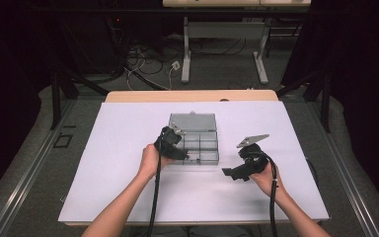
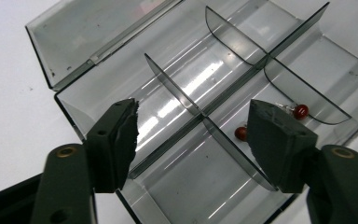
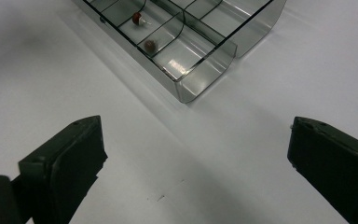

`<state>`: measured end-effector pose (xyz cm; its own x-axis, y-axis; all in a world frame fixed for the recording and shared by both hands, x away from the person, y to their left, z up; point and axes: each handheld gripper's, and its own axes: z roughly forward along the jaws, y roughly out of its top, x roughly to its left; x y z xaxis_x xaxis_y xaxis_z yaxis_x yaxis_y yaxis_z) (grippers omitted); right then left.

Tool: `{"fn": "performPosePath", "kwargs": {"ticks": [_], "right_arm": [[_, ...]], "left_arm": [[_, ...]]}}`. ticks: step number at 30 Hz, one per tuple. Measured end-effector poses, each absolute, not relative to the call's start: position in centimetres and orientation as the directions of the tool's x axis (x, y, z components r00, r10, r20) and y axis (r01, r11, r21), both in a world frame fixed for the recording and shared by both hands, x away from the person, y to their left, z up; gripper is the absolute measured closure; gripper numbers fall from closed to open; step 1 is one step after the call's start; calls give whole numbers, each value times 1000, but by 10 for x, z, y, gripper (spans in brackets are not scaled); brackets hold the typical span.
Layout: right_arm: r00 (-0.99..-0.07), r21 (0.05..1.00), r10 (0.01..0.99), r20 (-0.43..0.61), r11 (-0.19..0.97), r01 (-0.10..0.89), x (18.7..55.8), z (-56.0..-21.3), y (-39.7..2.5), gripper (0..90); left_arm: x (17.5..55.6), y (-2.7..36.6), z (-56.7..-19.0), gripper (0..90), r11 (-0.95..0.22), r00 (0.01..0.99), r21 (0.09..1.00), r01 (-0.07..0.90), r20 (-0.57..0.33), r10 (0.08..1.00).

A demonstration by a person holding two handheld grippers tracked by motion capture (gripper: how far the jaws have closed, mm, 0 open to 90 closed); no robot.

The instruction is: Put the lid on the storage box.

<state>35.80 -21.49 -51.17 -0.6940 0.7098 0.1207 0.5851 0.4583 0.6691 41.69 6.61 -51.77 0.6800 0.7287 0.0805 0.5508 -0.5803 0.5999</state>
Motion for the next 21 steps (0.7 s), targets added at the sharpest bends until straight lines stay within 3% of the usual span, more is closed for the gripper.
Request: {"fn": "performPosePath", "kwargs": {"ticks": [6,21], "right_arm": [[-697,664,707,119,465,585,359,-513,-214,39],[-689,661,715,119,461,592,361,-515,-215,67]], "left_arm": [[424,67,-525,464,-579,687,584,570,48,725],[429,51,-535,584,-633,708,541,553,95,700]]}}
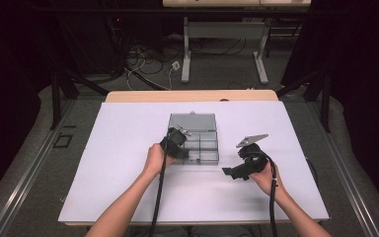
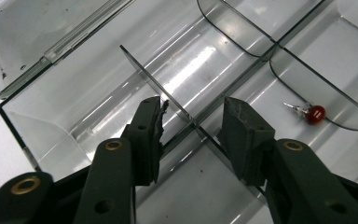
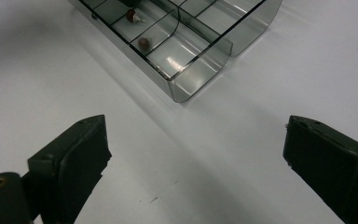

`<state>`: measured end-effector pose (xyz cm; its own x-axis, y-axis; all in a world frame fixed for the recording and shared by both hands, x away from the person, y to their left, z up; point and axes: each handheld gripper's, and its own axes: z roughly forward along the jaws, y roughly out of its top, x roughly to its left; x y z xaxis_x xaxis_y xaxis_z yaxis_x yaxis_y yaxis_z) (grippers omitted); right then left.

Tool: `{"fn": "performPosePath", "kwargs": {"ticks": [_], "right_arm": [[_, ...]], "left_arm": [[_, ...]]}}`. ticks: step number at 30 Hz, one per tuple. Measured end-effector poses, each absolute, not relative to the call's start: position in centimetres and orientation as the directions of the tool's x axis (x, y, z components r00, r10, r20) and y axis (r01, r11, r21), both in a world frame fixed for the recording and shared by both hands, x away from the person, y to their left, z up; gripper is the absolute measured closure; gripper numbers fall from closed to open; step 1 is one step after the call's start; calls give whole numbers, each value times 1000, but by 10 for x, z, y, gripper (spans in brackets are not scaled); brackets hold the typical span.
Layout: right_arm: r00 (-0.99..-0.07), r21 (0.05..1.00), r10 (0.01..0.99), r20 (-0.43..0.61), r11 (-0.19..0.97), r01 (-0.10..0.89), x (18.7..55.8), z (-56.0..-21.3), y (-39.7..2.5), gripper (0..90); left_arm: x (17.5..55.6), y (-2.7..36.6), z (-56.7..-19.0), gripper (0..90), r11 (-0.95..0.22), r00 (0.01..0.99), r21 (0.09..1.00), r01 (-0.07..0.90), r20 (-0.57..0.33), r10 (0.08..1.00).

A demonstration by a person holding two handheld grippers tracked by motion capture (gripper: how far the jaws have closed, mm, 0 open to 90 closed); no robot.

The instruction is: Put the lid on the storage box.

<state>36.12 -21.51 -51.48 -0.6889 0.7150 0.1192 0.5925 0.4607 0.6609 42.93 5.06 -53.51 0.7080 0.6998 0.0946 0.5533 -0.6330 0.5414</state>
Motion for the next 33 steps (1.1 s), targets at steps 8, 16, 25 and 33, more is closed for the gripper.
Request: {"fn": "performPosePath", "kwargs": {"ticks": [8,16,25,33], "right_arm": [[-673,685,736,78,451,573,364,-514,-216,188],[-657,713,752,54,431,552,377,-502,-212,457],[-646,715,763,7,448,537,404,-498,-196,759],[-620,706,784,-21,451,546,435,-505,-187,900]], "left_arm": [[429,50,-536,598,-643,720,543,540,99,687],[431,52,-536,599,-644,726,548,535,92,681],[432,54,-536,600,-637,730,554,537,74,679],[433,56,-536,602,-627,734,563,539,51,677]]}}
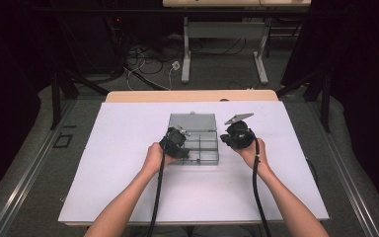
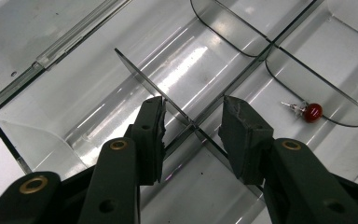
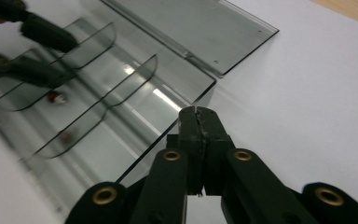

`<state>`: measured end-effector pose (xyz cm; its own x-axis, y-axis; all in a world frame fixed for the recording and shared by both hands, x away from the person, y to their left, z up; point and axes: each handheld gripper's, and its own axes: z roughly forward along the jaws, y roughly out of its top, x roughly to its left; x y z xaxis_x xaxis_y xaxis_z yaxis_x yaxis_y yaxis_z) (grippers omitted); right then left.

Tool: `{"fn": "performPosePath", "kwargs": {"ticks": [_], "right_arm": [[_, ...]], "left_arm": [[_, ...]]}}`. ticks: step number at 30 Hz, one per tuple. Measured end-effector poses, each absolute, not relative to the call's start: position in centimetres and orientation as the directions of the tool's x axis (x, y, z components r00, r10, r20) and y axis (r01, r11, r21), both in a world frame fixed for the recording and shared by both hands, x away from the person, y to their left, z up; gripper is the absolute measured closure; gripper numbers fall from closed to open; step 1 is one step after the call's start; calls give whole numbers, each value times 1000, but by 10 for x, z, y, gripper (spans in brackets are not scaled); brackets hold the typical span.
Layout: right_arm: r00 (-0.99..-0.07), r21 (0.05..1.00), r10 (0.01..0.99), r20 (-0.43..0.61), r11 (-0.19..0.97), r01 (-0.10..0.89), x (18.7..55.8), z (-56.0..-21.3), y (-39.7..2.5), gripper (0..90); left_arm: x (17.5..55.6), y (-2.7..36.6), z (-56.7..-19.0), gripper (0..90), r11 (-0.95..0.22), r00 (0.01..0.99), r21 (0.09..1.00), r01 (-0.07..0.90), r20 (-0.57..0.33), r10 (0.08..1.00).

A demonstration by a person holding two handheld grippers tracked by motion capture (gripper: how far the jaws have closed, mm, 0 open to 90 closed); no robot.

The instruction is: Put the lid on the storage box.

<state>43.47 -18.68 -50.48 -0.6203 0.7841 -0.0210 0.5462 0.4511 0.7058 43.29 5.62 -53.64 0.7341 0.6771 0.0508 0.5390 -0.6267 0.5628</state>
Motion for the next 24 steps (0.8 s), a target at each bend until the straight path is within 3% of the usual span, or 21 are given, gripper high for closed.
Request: {"fn": "performPosePath", "kwargs": {"ticks": [12,21,22,24], "right_arm": [[-567,662,824,-14,432,612,484,-528,-177,900],[-548,635,837,7,419,648,501,-544,-171,900],[-543,671,840,21,390,630,504,-548,-169,900],[-533,635,845,30,396,663,507,-546,-169,900]], "left_arm": [[432,56,-537,601,-631,736,560,536,56,675],[432,56,-537,599,-632,735,563,533,61,675],[432,56,-537,599,-631,735,565,532,62,675],[432,56,-537,598,-631,734,564,532,63,676]]}}
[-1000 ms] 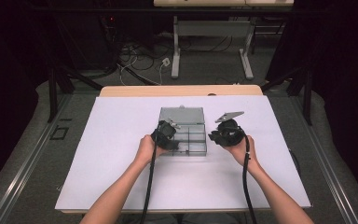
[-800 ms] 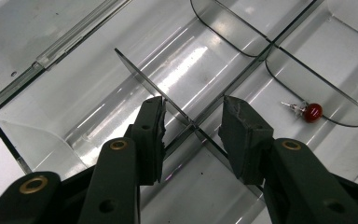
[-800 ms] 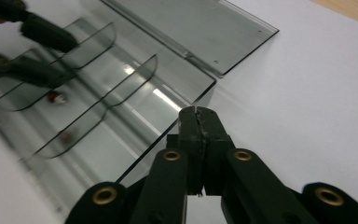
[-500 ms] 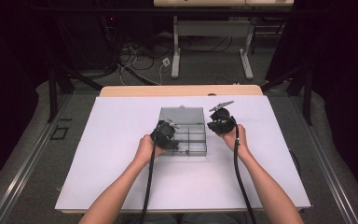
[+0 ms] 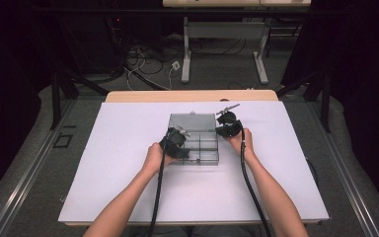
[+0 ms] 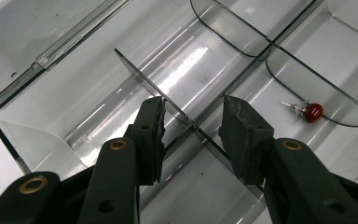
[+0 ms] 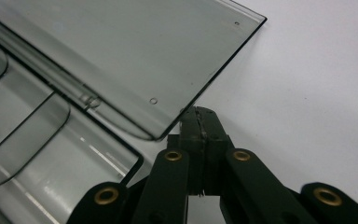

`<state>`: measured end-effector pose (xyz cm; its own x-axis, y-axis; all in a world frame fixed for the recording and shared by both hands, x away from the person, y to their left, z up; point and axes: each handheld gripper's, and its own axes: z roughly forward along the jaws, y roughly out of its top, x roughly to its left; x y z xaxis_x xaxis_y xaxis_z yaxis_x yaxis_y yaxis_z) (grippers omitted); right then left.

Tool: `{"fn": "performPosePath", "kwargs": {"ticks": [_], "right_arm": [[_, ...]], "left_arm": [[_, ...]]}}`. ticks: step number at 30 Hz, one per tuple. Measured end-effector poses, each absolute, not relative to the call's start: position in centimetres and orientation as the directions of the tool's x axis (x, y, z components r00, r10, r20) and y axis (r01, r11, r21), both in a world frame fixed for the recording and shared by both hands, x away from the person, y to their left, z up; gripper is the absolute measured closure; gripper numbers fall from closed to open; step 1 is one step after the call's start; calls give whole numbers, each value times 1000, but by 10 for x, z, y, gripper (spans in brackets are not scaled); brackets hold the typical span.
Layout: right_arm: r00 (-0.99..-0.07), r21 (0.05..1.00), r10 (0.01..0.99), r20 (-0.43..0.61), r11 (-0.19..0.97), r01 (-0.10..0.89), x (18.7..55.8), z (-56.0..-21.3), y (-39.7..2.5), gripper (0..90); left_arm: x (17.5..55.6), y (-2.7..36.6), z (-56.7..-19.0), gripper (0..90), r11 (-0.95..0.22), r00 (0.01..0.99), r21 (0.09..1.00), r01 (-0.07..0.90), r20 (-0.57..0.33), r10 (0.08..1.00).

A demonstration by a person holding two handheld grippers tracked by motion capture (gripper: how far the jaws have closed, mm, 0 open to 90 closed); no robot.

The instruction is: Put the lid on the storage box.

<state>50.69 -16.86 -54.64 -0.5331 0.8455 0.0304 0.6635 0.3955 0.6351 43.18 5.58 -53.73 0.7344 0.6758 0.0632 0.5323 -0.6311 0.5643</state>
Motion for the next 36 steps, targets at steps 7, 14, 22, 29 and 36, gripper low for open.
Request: {"fn": "performPosePath", "kwargs": {"ticks": [7,14,22,29,36], "right_arm": [[-519,640,854,33,381,668,515,-551,-168,900],[-523,697,851,39,351,625,515,-545,-172,900],[-516,728,857,2,353,588,512,-535,-171,900],[-519,745,854,-24,362,561,510,-529,-170,900],[-532,749,846,-44,381,543,507,-524,-170,900]], "left_arm": [[432,56,-537,598,-632,735,563,532,63,675],[432,57,-537,598,-631,735,564,533,60,675],[432,57,-538,597,-629,735,567,531,61,675],[432,56,-538,596,-625,733,568,535,56,678],[432,57,-538,597,-624,732,569,536,55,679]]}}
